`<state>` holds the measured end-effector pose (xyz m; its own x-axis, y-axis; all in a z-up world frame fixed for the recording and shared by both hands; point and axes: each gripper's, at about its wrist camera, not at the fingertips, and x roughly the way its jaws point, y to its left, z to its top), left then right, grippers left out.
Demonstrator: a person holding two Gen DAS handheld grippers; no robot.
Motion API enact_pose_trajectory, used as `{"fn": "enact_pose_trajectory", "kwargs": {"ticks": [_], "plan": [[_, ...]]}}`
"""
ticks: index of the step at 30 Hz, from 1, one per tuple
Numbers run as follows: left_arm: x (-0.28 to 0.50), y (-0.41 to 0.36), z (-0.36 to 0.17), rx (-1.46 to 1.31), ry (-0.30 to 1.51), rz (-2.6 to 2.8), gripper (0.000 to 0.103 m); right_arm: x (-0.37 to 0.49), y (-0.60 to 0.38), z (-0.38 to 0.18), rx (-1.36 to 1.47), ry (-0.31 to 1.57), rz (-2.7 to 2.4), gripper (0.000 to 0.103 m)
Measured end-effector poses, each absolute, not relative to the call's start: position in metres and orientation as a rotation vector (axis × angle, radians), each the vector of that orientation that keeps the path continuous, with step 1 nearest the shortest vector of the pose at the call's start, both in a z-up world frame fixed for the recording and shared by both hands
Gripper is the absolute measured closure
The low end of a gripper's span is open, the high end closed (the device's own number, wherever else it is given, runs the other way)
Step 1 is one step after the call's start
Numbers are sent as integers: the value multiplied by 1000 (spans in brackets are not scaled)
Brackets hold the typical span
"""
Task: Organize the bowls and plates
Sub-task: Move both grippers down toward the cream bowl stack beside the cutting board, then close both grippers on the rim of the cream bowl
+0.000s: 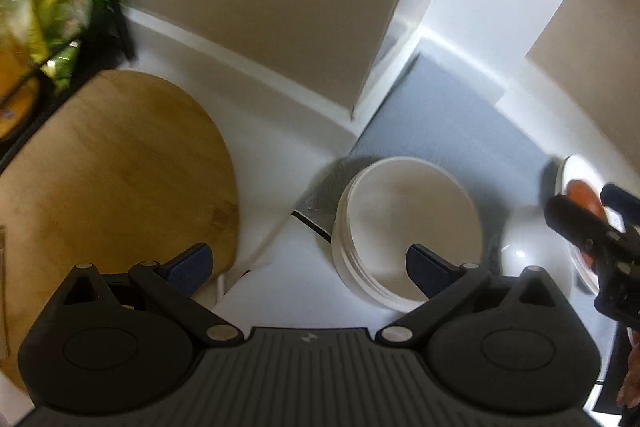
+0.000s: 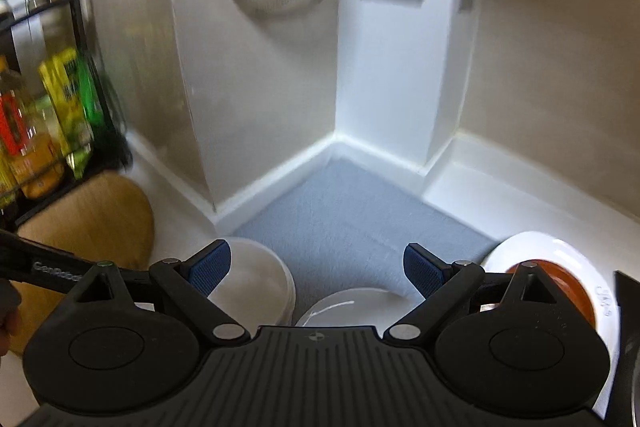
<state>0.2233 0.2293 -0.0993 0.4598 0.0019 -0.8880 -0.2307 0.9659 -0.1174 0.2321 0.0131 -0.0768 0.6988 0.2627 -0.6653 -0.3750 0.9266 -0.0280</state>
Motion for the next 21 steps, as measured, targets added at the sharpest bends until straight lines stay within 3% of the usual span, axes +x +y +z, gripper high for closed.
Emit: {"fn": "enact_pose_trajectory", "kwargs": {"ticks": [21], "plan": [[270,223,-149,-150,1206,188,0,311,54,-145,-328,938,370,9]]}}
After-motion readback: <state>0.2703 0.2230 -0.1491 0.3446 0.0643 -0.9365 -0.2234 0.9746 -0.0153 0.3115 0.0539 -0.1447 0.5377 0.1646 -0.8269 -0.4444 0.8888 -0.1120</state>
